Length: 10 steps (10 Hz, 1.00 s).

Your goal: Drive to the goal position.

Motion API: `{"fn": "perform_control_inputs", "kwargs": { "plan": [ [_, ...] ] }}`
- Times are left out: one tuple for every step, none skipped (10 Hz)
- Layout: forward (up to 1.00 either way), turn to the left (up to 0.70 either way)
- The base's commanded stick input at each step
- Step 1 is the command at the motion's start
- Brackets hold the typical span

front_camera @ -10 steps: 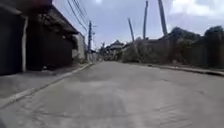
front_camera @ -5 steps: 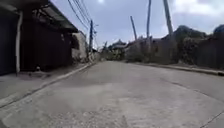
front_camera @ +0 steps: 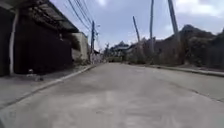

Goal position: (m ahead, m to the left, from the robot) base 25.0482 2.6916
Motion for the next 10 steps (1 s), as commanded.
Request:
{"fn": "perform_control_inputs", "kwargs": {
  "plan": [
    [1.0,-0.02],
    [1.0,-0.03],
    [1.0,-0.03],
    [1.0,-0.05],
    [1.0,-0.15],
    [1.0,-0.19],
    [1.0,-0.2],
    [1.0,-0.03],
    [1.0,0.0],
    [1.0,0.0]
  ]
}}
